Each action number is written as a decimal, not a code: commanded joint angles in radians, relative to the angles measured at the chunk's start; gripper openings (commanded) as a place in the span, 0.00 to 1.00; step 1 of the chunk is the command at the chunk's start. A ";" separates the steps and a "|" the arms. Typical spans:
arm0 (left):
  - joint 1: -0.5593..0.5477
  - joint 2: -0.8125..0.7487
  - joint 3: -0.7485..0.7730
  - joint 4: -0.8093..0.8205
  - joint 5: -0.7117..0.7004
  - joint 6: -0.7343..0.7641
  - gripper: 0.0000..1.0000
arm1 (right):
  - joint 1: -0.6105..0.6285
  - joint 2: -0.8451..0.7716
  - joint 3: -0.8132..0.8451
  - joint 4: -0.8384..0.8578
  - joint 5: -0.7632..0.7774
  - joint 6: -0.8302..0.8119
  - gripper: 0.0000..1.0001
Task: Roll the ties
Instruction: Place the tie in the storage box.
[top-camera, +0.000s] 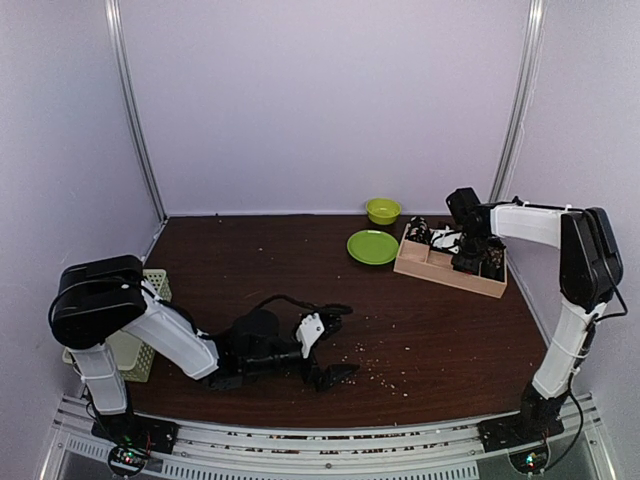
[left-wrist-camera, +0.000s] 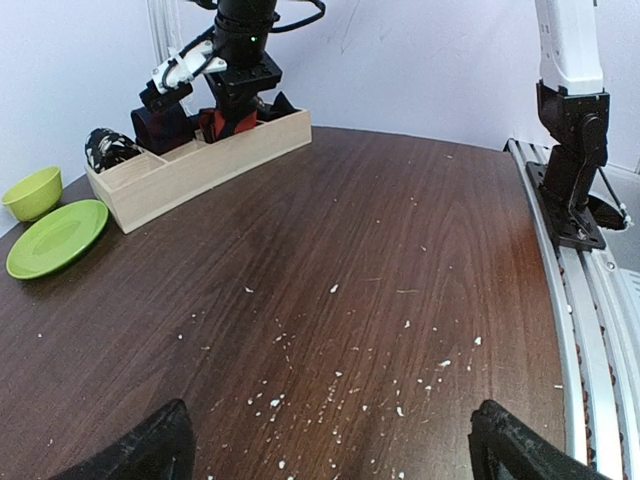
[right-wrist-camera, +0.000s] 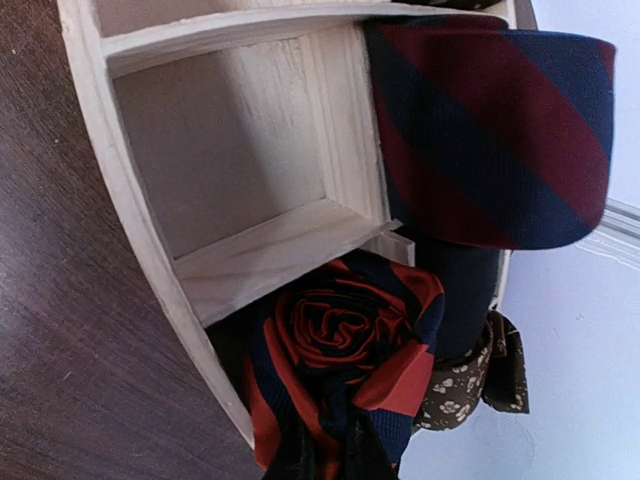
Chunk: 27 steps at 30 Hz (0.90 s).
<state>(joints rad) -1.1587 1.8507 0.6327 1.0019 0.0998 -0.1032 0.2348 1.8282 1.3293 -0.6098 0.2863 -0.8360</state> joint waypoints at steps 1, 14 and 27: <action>-0.002 -0.044 -0.022 0.068 -0.016 0.011 0.98 | -0.020 0.047 0.011 -0.008 -0.019 -0.001 0.00; -0.001 -0.040 0.010 0.040 -0.016 0.017 0.98 | -0.025 -0.038 -0.005 0.033 0.015 0.034 0.60; 0.001 -0.145 0.021 -0.135 -0.174 -0.053 0.98 | -0.005 -0.334 0.049 0.018 -0.016 0.233 1.00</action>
<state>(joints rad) -1.1587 1.7725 0.6289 0.9363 0.0277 -0.1101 0.2188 1.6039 1.3376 -0.5884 0.2810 -0.7021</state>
